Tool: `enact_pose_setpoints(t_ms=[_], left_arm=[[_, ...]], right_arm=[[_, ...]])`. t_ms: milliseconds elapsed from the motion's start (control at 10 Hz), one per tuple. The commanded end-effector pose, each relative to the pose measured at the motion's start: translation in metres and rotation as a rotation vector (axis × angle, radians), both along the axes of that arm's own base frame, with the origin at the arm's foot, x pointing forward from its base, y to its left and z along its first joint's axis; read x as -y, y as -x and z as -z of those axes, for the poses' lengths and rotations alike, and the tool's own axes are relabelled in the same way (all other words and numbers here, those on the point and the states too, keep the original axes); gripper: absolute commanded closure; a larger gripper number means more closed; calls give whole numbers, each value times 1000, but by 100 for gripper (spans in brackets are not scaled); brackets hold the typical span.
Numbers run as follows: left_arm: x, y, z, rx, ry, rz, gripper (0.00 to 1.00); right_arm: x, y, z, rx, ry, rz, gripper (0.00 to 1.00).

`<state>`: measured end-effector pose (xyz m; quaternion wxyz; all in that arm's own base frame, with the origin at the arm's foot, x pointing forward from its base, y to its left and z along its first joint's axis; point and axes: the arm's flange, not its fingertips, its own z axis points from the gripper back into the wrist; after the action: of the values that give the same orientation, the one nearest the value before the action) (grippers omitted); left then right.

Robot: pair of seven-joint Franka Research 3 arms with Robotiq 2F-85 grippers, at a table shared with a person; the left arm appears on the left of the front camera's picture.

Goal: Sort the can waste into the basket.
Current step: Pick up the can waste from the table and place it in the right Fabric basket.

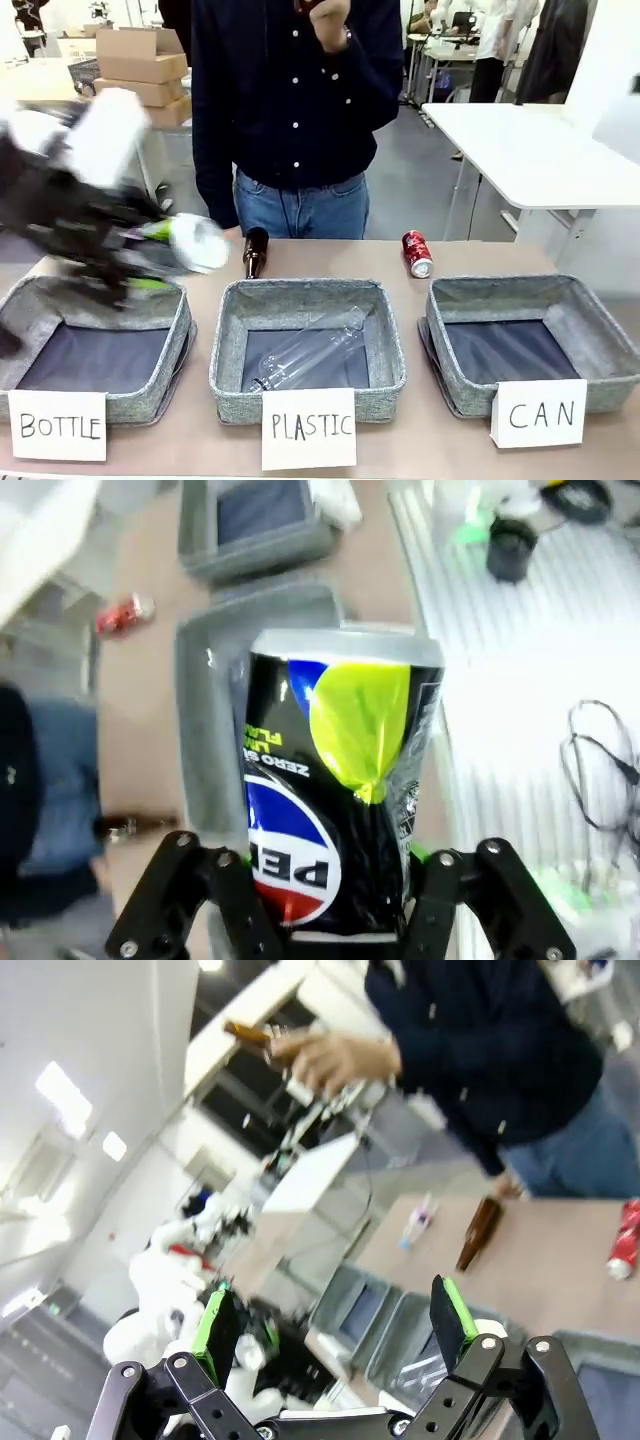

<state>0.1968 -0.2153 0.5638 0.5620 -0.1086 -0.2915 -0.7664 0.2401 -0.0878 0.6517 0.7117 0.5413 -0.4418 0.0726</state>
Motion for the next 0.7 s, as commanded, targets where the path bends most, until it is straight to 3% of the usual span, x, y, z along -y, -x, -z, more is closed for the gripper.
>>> enact_pose_setpoints(t_ms=[0,100,300,400,500,600], left_arm=[[99,-51,4,118,42,-59,85],[163,-69,11,72,77,-139,85],[281,-65,37,69,97,-180,85],[329,-62,42,67,91,-160,85],[376,-67,48,75,102,-182,85],[401,-78,60,20,64,-193,85]], right_arm=[[36,34,-6,5,19,82,0],[65,49,5,-15,-8,112,0],[107,65,37,-48,-89,184,0],[116,68,56,-47,-149,149,0],[116,68,83,-107,-106,86,0],[117,69,105,-154,-58,47,0]])
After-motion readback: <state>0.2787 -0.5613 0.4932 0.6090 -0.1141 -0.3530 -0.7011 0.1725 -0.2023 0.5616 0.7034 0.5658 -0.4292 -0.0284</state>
